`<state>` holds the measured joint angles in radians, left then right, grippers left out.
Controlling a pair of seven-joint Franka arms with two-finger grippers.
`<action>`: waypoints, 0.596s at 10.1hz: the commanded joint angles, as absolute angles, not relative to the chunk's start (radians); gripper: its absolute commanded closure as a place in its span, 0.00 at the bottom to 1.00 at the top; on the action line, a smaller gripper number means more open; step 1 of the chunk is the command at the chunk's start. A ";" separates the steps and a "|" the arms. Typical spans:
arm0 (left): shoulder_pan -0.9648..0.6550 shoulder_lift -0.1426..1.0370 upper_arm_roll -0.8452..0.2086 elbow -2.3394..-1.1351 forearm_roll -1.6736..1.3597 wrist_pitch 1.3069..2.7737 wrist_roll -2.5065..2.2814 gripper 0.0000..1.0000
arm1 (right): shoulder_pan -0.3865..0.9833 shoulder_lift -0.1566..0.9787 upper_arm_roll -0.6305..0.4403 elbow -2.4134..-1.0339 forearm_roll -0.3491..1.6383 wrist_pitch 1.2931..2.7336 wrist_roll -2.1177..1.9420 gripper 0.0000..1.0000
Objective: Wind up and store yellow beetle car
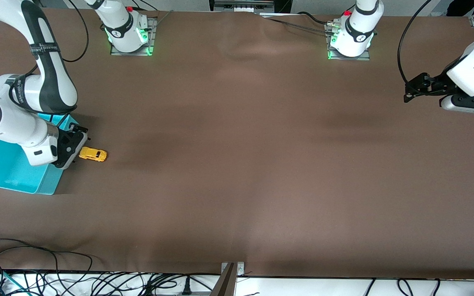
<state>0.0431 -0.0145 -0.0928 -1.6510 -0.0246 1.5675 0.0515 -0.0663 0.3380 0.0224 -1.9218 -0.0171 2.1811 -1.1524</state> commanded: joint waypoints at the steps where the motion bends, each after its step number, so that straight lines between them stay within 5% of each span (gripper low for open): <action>1: 0.046 -0.008 -0.091 -1.631 -0.070 1.551 0.052 0.00 | -0.078 0.373 0.025 -1.928 -0.029 2.218 -1.227 0.00; 6: 0.045 -0.005 -0.094 -1.632 -0.074 1.551 0.052 0.00 | -0.107 0.475 0.025 -1.919 -0.025 2.247 -1.322 0.00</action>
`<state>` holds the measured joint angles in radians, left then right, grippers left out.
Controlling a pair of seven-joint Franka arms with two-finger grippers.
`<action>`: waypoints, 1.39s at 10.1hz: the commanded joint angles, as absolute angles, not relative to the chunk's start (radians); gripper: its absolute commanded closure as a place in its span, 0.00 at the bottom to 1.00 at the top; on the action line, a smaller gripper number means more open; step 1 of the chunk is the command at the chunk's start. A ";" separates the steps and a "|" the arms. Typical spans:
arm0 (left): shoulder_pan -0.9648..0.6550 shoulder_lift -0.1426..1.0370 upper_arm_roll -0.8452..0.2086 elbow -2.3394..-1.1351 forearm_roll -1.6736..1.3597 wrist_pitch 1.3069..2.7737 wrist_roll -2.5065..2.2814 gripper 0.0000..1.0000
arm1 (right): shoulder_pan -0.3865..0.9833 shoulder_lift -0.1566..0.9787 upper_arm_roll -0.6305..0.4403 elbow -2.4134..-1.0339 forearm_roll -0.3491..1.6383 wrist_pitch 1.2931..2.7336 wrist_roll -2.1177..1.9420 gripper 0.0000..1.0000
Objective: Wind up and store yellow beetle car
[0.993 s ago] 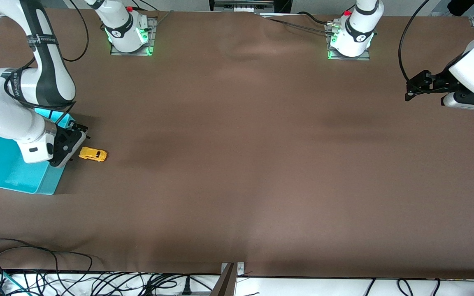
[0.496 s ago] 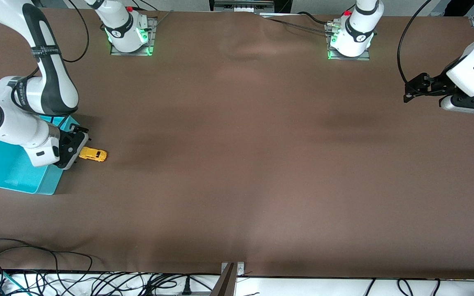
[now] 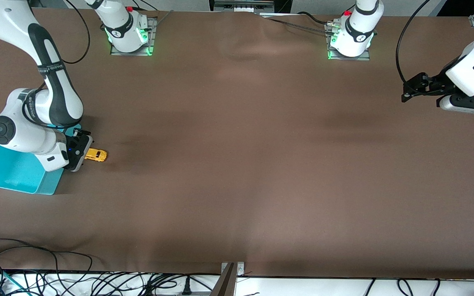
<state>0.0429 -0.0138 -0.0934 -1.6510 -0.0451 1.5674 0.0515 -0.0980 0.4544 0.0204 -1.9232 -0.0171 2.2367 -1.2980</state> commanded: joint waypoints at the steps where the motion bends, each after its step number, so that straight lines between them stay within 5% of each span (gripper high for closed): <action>1: 0.048 -0.006 -0.091 -1.631 -0.074 1.551 0.054 0.00 | -0.107 0.491 0.025 -1.919 -0.025 2.259 -1.327 0.00; 8: 0.054 0.008 -0.089 -1.631 -0.097 1.551 0.054 0.00 | -0.115 0.557 0.028 -1.927 -0.023 2.318 -1.431 0.00; 9: 0.054 0.008 -0.089 -1.631 -0.095 1.551 0.054 0.00 | -0.114 0.558 0.028 -1.925 -0.023 2.318 -1.437 0.36; 10: 0.055 0.008 -0.089 -1.631 -0.097 1.551 0.054 0.00 | -0.114 0.558 0.028 -1.924 -0.023 2.318 -1.440 0.82; 11: 0.055 0.006 -0.087 -1.631 -0.097 1.551 0.054 0.00 | -0.114 0.558 0.028 -1.922 -0.025 2.318 -1.442 1.00; 14: 0.060 0.008 -0.087 -1.631 -0.097 1.551 0.054 0.00 | -0.110 0.549 0.038 -1.898 -0.025 2.306 -1.450 1.00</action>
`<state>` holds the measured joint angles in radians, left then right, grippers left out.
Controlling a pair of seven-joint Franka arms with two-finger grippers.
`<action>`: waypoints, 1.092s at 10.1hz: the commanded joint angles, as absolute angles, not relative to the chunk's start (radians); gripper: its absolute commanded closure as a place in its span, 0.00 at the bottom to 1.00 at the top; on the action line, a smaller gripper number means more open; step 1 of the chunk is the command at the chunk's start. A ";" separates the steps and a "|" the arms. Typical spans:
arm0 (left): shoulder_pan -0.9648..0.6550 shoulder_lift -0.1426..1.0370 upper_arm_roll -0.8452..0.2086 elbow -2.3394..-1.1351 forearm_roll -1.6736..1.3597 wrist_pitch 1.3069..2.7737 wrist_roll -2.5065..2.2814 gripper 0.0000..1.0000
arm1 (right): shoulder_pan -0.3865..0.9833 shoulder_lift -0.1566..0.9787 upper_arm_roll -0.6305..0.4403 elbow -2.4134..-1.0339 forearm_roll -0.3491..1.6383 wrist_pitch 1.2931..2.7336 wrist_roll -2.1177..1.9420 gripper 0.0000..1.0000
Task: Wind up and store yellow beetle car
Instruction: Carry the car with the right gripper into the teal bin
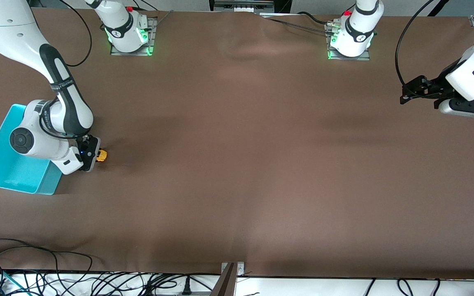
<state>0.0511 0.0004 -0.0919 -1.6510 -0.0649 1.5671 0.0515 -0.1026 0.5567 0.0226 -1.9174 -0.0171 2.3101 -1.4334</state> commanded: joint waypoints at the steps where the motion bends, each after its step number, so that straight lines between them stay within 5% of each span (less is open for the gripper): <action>1: 0.060 0.008 -0.089 -1.631 -0.097 1.551 0.054 0.00 | -0.104 0.545 0.050 -1.863 -0.023 2.274 -1.444 1.00; 7: 0.058 0.011 -0.089 -1.632 -0.097 1.551 0.054 0.00 | -0.089 0.548 0.066 -1.501 -0.032 1.854 -1.341 1.00; 11: 0.060 0.008 -0.089 -1.631 -0.103 1.551 0.052 0.00 | -0.116 0.545 -0.023 -1.442 -0.071 1.753 -1.388 1.00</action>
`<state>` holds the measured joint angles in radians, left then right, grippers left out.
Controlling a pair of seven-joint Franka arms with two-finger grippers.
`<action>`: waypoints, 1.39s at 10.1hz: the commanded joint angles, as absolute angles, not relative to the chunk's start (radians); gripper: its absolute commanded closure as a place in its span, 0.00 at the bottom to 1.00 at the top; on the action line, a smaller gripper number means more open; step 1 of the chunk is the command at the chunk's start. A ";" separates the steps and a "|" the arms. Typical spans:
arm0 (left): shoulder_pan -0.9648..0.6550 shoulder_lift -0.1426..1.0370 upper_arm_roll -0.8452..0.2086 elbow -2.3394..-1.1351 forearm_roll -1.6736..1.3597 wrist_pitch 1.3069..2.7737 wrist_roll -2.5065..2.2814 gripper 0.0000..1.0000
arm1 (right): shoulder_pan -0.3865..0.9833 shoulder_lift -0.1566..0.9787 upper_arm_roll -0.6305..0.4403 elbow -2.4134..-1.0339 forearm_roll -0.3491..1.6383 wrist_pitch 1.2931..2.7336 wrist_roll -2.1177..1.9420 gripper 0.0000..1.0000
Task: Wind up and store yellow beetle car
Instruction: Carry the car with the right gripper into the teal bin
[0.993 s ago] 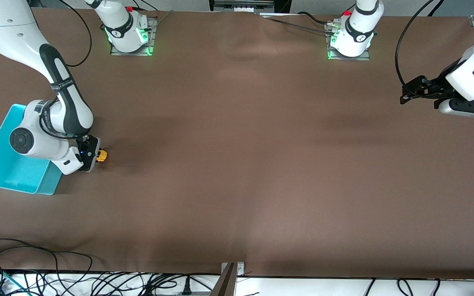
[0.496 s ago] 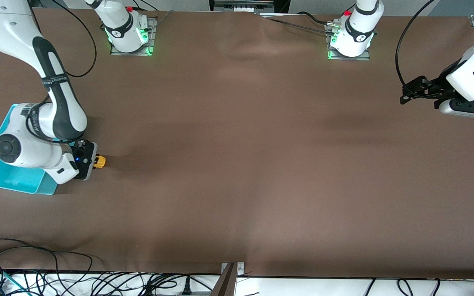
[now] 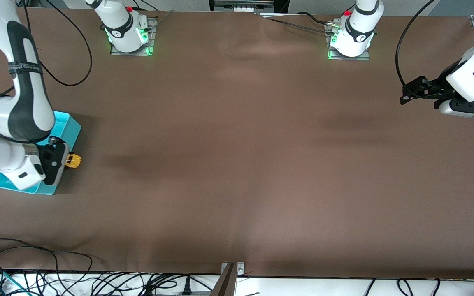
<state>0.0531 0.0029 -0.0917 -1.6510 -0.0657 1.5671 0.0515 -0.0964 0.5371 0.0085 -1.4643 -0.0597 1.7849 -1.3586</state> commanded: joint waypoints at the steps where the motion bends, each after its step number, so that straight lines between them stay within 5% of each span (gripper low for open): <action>1: 0.058 0.011 -0.089 -1.631 -0.126 1.551 0.048 0.00 | -0.126 0.545 -0.029 -1.442 -0.075 1.753 -1.438 1.00; 14: 0.060 0.014 -0.087 -1.631 -0.130 1.551 0.049 0.00 | -0.333 0.600 -0.060 -1.655 -0.071 1.976 -1.640 1.00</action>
